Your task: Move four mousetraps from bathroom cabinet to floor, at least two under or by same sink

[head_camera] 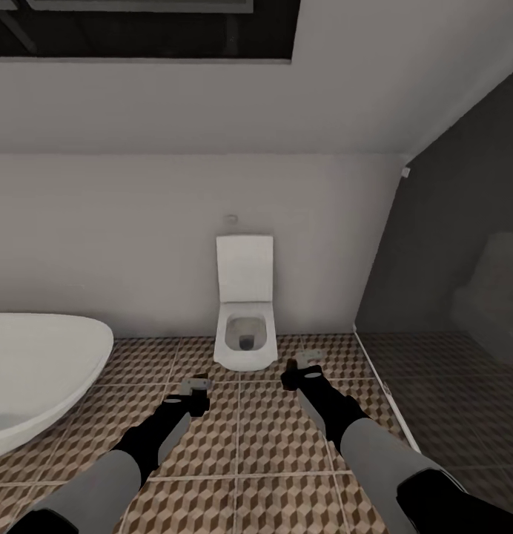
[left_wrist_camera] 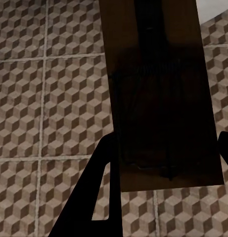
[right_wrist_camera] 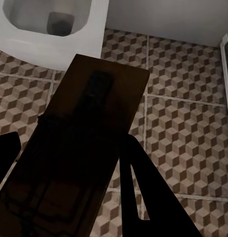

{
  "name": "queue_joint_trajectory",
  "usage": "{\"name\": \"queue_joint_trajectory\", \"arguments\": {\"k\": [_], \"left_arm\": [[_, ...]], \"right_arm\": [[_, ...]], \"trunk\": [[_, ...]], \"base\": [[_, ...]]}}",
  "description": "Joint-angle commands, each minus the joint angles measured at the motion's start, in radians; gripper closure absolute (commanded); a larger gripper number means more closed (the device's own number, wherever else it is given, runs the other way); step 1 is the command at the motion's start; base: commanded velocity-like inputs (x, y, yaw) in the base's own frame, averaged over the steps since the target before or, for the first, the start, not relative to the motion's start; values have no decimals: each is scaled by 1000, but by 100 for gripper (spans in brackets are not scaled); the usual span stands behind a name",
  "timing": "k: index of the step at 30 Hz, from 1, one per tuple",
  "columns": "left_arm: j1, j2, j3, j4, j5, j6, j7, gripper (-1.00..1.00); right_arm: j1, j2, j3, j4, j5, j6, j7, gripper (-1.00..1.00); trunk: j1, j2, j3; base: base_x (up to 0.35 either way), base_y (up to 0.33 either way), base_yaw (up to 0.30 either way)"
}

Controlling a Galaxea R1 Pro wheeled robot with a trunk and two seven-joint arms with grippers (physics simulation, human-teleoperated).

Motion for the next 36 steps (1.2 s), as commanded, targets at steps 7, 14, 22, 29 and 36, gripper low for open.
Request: {"name": "queue_joint_trajectory", "arguments": {"k": [7, 14, 22, 29, 36], "left_arm": [[-1, 1, -8, -2, 10, 4, 10, 100], [-1, 0, -8, -1, 10, 4, 10, 100], [-1, 0, -9, 0, 10, 4, 10, 100], [-1, -1, -10, 0, 10, 4, 10, 100], [-1, -1, -10, 1, 10, 4, 10, 100]], "right_arm": [[-1, -1, 9, -1, -10, 5, -9, 100], [-1, -1, 9, -1, -10, 5, -8, 100], [-1, -1, 9, 0, -12, 5, -8, 100], [-1, -1, 9, 0, -11, 5, -8, 100], [-1, -1, 9, 0, -12, 6, -8, 100]], "trunk": [[27, -50, -23], [54, -99, -45], [85, -155, -70], [111, -204, -92], [138, -253, -114]], "base": [[0, 0, 0], [0, 0, 0], [0, 0, 0], [0, 0, 0], [0, 0, 0]]}}
